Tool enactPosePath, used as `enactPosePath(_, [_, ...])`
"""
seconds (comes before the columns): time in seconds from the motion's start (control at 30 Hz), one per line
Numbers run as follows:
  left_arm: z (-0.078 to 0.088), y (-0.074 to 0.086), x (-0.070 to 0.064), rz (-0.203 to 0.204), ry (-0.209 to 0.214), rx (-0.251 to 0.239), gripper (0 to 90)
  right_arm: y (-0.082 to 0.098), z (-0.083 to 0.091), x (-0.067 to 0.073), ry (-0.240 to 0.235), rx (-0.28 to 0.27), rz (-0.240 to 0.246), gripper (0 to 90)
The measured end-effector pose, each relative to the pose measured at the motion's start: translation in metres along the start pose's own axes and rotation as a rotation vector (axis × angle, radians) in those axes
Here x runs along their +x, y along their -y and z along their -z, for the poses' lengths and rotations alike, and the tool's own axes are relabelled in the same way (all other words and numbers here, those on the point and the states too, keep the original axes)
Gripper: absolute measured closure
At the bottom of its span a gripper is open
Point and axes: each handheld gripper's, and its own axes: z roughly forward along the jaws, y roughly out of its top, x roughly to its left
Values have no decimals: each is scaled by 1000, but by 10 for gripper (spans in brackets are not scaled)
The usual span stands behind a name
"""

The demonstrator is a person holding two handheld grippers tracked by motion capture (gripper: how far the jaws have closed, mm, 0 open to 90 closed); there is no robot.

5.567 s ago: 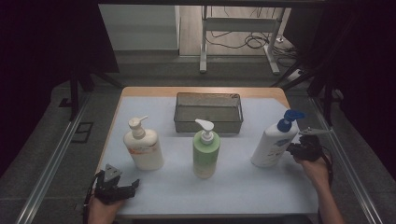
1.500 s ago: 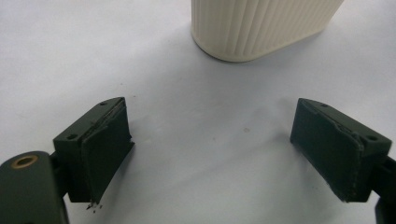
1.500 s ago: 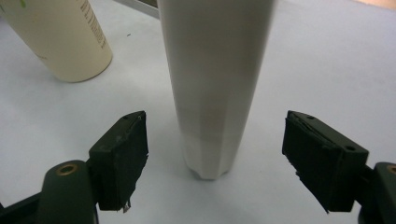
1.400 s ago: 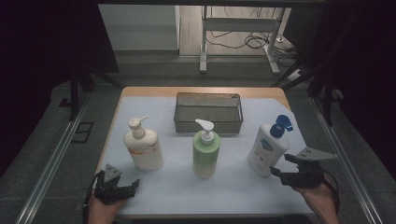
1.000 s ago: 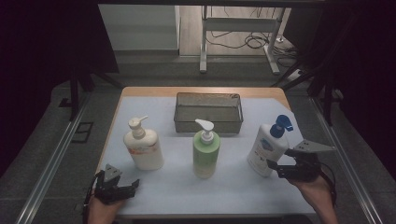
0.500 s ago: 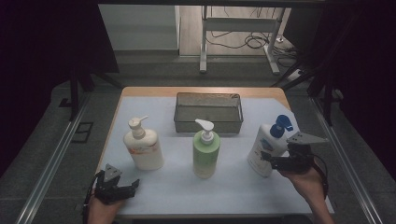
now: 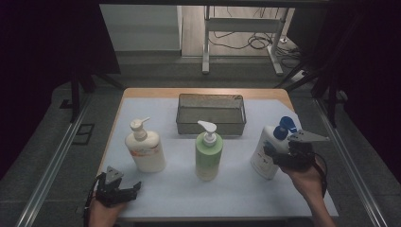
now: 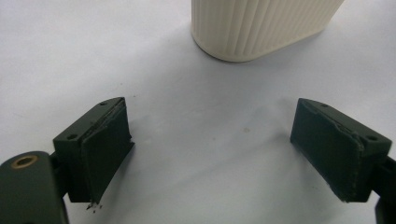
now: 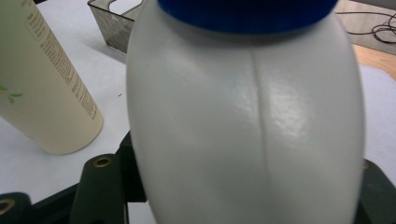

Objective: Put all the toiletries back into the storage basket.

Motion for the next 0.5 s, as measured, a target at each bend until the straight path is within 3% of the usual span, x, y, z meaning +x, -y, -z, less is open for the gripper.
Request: enactPosePath(0.5, [0, 0, 1, -7, 0, 3, 117, -8, 2, 2, -15, 48, 34, 395])
